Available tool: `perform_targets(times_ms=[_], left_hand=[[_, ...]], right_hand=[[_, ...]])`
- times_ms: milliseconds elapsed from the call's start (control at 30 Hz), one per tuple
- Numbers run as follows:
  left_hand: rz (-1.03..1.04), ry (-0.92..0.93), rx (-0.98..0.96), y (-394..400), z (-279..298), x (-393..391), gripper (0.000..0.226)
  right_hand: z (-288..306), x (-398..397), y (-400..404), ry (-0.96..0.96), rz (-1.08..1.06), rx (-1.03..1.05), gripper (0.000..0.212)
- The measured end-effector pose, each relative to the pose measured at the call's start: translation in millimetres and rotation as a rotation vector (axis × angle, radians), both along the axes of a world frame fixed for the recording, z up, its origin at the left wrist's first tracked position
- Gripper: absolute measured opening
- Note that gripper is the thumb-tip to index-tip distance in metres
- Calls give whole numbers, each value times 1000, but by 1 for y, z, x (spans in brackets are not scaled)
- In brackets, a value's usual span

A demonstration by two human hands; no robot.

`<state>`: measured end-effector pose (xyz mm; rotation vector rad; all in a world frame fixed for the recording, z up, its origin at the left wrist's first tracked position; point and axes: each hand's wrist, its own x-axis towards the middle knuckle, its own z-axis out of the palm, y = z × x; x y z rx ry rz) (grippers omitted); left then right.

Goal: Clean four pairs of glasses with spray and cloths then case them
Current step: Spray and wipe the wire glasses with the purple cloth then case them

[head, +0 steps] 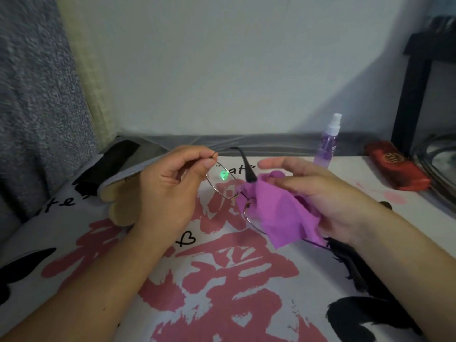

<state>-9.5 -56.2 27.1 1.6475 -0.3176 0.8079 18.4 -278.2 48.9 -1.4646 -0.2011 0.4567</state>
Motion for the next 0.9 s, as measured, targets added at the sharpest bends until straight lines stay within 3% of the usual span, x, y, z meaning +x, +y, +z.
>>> perform_targets(times_ms=[67,133,267,400,467,533,633,833,900], left_hand=[[18,-34,18,1,1,-1,17],[38,-53,39,2,2,0,21],[32,-74,56,5,3,1,13],[50,-118,116,4,4,0,20],[68,-127,136,5,5,0,26],[73,-131,132,7,5,1,25],[54,-131,124,8,4,2,26],[55,-125,139,6,2,2,26],[59,-113,129,7,3,2,27]], right_hand=[[-5,0,2,-144,-36,-297,27],[-7,-1,5,-261,-77,-431,26],[-1,-3,5,-336,-44,-351,17],[10,-6,-10,-35,237,-162,38],[8,-5,-16,7,403,-139,28],[5,-3,-16,23,496,-154,32],[-4,-3,-7,46,481,-157,32],[-10,-8,9,-71,286,-275,5],[-9,-10,11,-61,253,-283,11]])
